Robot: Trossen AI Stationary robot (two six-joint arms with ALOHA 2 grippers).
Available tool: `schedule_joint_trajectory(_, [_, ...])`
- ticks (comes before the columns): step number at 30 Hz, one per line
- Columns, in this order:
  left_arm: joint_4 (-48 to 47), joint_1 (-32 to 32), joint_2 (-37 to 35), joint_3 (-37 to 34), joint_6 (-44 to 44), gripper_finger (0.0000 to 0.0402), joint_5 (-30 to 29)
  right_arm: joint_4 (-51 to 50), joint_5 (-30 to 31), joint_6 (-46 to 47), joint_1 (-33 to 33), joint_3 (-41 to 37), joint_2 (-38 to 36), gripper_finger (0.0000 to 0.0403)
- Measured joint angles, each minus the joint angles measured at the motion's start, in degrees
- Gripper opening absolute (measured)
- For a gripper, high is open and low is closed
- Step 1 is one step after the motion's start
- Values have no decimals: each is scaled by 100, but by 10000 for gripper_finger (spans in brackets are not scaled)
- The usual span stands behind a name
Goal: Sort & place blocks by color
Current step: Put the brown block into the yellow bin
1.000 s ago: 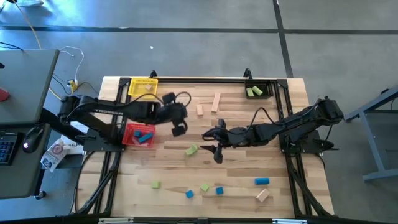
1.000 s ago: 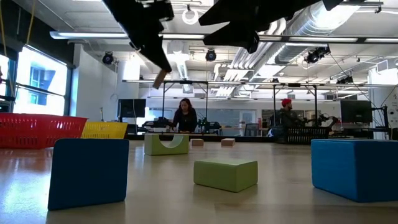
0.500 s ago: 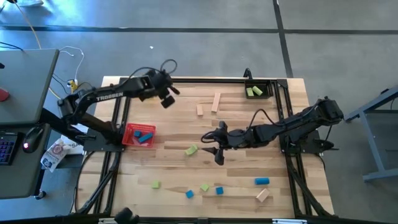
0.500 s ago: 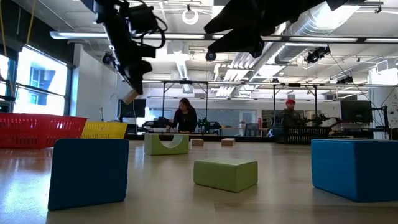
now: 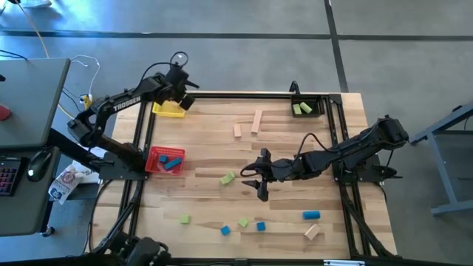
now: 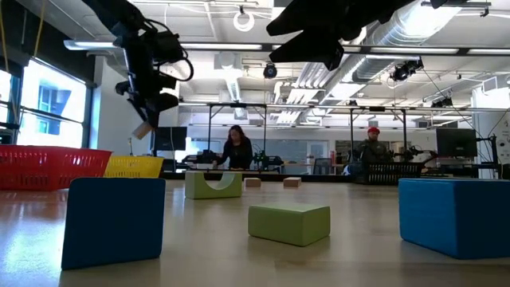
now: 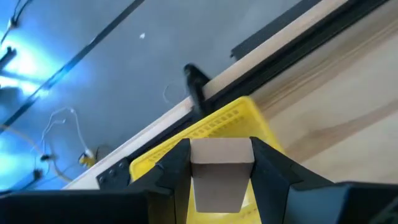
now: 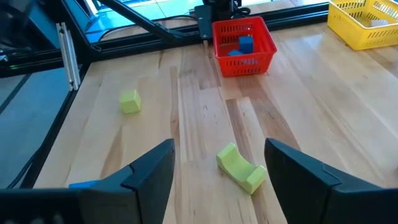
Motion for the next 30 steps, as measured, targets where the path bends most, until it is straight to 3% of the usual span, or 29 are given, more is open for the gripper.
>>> schedule_joint_trajectory(13, [-94,227,890,-2,155,109,-581,-5,4,282,0,0,0,234])
schedule_joint_trajectory(20, [-159,222,968,-2,378,118,-545,-47,4,302,0,0,0,234])
schedule_joint_trajectory(30, [-181,222,967,-2,600,125,-591,-779,-284,1089,73,-2,0,234])
